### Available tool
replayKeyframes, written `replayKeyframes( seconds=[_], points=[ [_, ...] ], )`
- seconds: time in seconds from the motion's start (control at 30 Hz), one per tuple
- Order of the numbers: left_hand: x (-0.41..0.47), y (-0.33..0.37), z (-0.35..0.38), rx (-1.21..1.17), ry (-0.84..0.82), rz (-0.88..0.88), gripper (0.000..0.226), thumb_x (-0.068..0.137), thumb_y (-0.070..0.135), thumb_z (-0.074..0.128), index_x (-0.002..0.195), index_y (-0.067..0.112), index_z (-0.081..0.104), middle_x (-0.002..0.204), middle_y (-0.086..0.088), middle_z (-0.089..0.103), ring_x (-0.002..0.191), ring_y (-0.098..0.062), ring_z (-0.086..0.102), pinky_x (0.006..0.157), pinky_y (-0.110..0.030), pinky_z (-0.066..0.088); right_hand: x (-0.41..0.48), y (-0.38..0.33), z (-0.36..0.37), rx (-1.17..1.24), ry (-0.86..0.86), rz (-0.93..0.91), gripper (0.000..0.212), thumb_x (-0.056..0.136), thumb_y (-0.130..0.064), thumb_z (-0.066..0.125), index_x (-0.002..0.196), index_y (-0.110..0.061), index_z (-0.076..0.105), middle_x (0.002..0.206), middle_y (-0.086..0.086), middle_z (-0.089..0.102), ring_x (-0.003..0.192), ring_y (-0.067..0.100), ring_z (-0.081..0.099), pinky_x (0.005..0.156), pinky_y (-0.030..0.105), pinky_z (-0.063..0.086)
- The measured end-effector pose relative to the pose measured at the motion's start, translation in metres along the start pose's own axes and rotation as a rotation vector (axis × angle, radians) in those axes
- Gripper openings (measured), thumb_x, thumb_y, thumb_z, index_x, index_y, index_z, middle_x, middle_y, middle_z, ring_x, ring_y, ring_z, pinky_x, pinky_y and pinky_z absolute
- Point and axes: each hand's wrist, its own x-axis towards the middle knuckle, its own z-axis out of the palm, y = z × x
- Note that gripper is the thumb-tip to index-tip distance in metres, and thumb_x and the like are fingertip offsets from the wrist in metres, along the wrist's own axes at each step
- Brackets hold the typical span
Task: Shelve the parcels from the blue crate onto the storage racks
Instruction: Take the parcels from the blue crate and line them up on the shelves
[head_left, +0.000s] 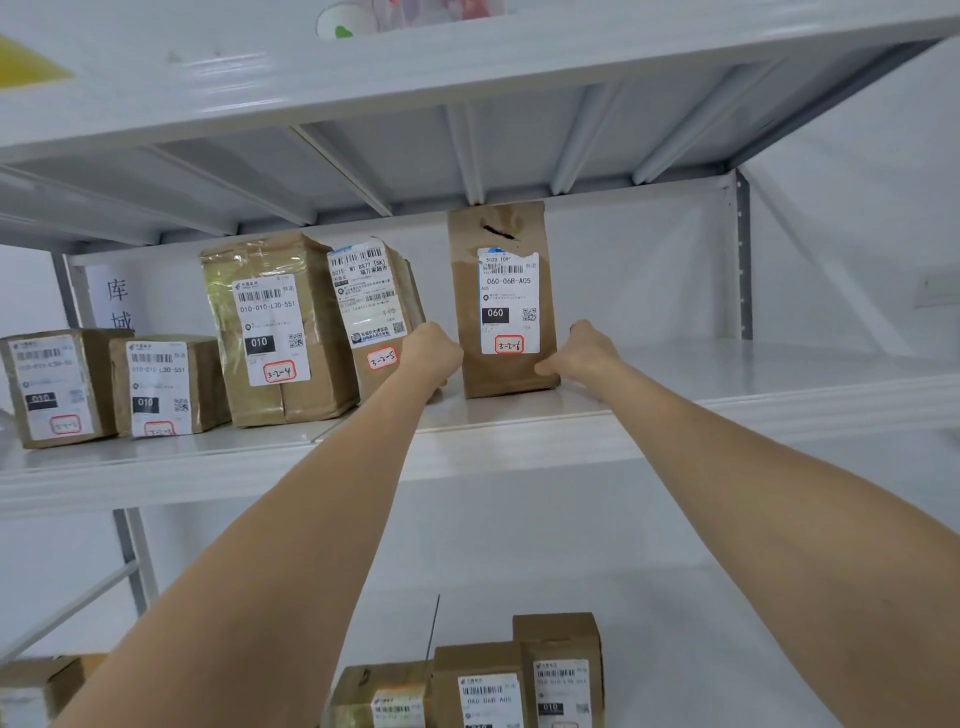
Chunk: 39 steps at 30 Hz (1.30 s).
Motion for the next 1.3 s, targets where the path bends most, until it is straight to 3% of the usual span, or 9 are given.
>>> replayKeyframes(
  seconds=[0.1, 0.17, 0.27, 0.33, 0.53, 0.67, 0.87, 1.03, 1.3],
  points=[
    [-0.025, 0.009, -0.01, 0.042, 0.085, 0.031, 0.01, 0.088, 0.001, 0.045, 0.08, 0.0, 0.051, 0.077, -0.013, 0.051, 0.076, -0.027, 0.05, 0.058, -0.03, 0.039, -0.019, 0.002, -0.011, 0.004, 0.129, -0.066, 0.074, 0.078, -0.038, 0.073, 0.138, -0.012, 0.037, 0.136, 0.011, 0.043, 0.126, 0.031, 0.043, 0.094, 0.038, 0.042],
    [-0.045, 0.015, -0.013, 0.041, 0.129, 0.044, 0.021, 0.089, 0.003, 0.045, 0.105, 0.0, 0.057, 0.098, -0.017, 0.058, 0.089, -0.029, 0.055, 0.069, -0.031, 0.041, -0.036, 0.005, -0.019, -0.002, 0.199, -0.125, 0.068, 0.082, -0.039, 0.068, 0.138, -0.016, 0.038, 0.136, 0.01, 0.041, 0.126, 0.03, 0.041, 0.091, 0.038, 0.042],
    [-0.082, 0.022, -0.013, 0.029, 0.193, 0.063, 0.041, 0.092, 0.006, 0.044, 0.133, 0.003, 0.047, 0.128, -0.015, 0.055, 0.116, -0.03, 0.052, 0.088, -0.032, 0.043, -0.065, 0.011, -0.025, -0.037, 0.243, -0.21, 0.06, 0.085, -0.038, 0.062, 0.137, -0.019, 0.039, 0.136, 0.007, 0.04, 0.126, 0.027, 0.038, 0.088, 0.037, 0.042],
    [-0.108, 0.026, -0.009, -0.009, 0.241, 0.081, 0.04, 0.093, 0.008, 0.044, 0.132, 0.005, 0.047, 0.129, -0.012, 0.056, 0.119, -0.027, 0.051, 0.094, -0.032, 0.042, -0.086, 0.018, -0.027, -0.047, 0.277, -0.275, 0.054, 0.086, -0.039, 0.06, 0.133, -0.02, 0.043, 0.134, 0.007, 0.042, 0.124, 0.027, 0.038, 0.089, 0.037, 0.042],
    [-0.184, 0.019, 0.027, -0.105, 0.221, 0.12, 0.033, 0.09, 0.011, 0.046, 0.121, 0.012, 0.056, 0.114, -0.004, 0.065, 0.107, -0.02, 0.058, 0.084, -0.028, 0.045, -0.152, 0.065, -0.033, -0.128, 0.277, -0.375, 0.046, 0.088, -0.034, 0.059, 0.131, -0.022, 0.046, 0.13, 0.004, 0.044, 0.124, 0.025, 0.038, 0.09, 0.035, 0.041],
    [-0.228, -0.005, 0.068, -0.116, 0.077, 0.061, 0.03, 0.092, 0.011, 0.046, 0.12, 0.013, 0.056, 0.111, -0.003, 0.064, 0.1, -0.017, 0.058, 0.078, -0.026, 0.044, -0.195, 0.12, -0.021, -0.172, 0.204, -0.335, 0.046, 0.09, -0.035, 0.058, 0.132, -0.022, 0.045, 0.133, 0.003, 0.044, 0.126, 0.024, 0.037, 0.09, 0.034, 0.042],
    [-0.319, -0.071, 0.147, -0.096, -0.178, -0.062, 0.032, 0.09, 0.01, 0.048, 0.122, 0.011, 0.055, 0.114, -0.004, 0.065, 0.106, -0.02, 0.059, 0.086, -0.026, 0.045, -0.269, 0.225, 0.022, -0.296, -0.043, -0.166, 0.05, 0.09, -0.033, 0.058, 0.135, -0.02, 0.041, 0.136, 0.005, 0.041, 0.128, 0.025, 0.034, 0.098, 0.035, 0.04],
    [-0.39, -0.128, 0.215, -0.061, -0.395, -0.209, 0.034, 0.087, 0.009, 0.053, 0.12, 0.01, 0.058, 0.113, -0.006, 0.066, 0.107, -0.025, 0.06, 0.092, -0.038, 0.049, -0.32, 0.323, 0.051, -0.422, -0.229, -0.03, 0.054, 0.088, -0.028, 0.06, 0.137, -0.018, 0.041, 0.136, 0.008, 0.04, 0.128, 0.027, 0.035, 0.1, 0.036, 0.039],
    [-0.498, -0.2, 0.335, -0.016, -0.709, -0.516, 0.041, 0.089, 0.014, 0.057, 0.129, 0.011, 0.048, 0.124, -0.007, 0.057, 0.104, -0.023, 0.057, 0.083, -0.03, 0.046, -0.368, 0.491, 0.087, -0.487, -0.488, 0.183, 0.056, 0.089, -0.037, 0.057, 0.138, -0.018, 0.039, 0.138, 0.009, 0.038, 0.128, 0.028, 0.034, 0.1, 0.037, 0.037]
  ],
)
